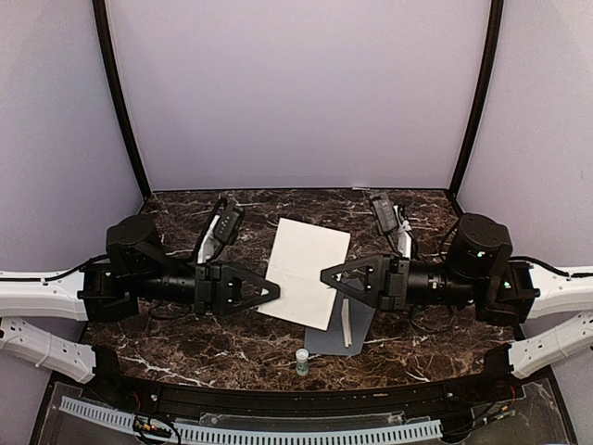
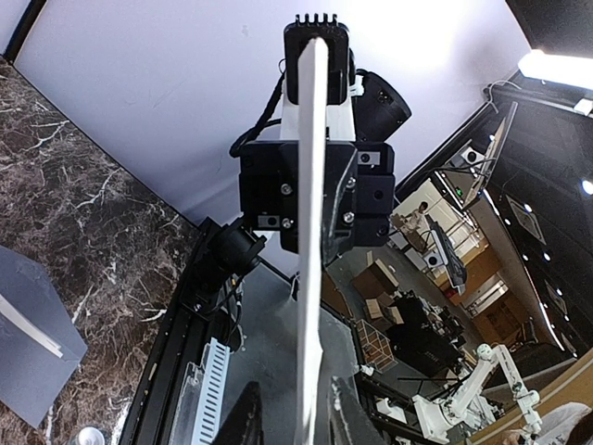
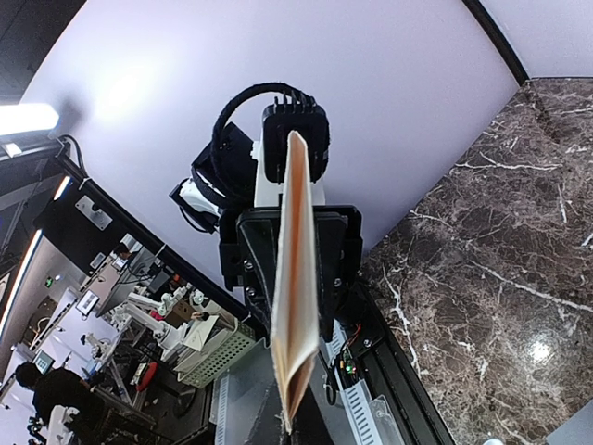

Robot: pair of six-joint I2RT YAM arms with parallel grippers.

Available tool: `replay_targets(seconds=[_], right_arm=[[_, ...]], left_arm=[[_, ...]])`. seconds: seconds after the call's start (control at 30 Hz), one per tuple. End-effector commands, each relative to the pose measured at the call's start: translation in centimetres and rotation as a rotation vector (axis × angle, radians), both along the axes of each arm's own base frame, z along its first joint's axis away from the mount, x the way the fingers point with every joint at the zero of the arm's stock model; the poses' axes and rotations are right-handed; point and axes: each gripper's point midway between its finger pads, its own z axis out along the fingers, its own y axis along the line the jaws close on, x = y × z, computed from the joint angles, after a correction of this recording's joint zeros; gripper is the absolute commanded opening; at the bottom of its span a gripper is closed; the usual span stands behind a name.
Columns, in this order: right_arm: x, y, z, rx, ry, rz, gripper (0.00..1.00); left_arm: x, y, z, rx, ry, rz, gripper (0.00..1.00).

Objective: Place the letter into the envelope and seal it
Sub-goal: Fold the letter.

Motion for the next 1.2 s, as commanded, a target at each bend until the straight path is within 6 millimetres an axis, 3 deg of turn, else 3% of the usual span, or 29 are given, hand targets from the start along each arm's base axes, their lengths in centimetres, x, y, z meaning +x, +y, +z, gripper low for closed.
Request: replay_targets(seconds=[0.0, 0.27, 0.5, 0.63, 0.67, 0.77, 0.83, 1.03, 1.17], right_arm=[[-0.4, -0.1, -0.2, 0.007, 0.010, 0.019, 0.00], [-0.4, -0.2, -0.1, 0.007, 0.012, 0.021, 0.00], [-0.5, -0.1, -0.4, -0.002, 0.017, 0.023, 0.00], [-0.1, -0.3, -0.5, -0.008, 0.024, 0.000, 0.00], [0.0, -0.4, -0.4, -0.007, 0.024, -0.008, 0.03], [0.5, -0.9, -0.2, -0.008, 0.023, -0.044, 0.30], [0.9, -1.5, 0.0, -0.010, 0.021, -0.076, 0.42], [3.2, -4.3, -0.5, -0.030, 0.041, -0.247, 0.46], [3.4, -5.4, -0.4, -0.041, 0.033, -0.275, 0.50]], left_arm=[[0.0, 0.0, 0.5, -0.035, -0.004, 0.001, 0.24], [0.0, 0.0, 0.5, -0.038, -0.002, 0.003, 0.23], [0.1, 0.1, 0.3, -0.034, -0.001, 0.012, 0.01], [0.4, 0.2, 0.1, -0.028, -0.008, 0.034, 0.00], [0.6, 0.3, 0.0, -0.027, -0.007, 0.046, 0.00], [0.7, 0.8, 0.0, -0.032, -0.010, 0.064, 0.00], [0.7, 1.1, -0.3, -0.026, -0.005, 0.073, 0.00], [0.6, 1.7, -0.6, -0.013, 0.003, 0.086, 0.00], [0.6, 1.7, -0.8, -0.002, 0.007, 0.081, 0.00]])
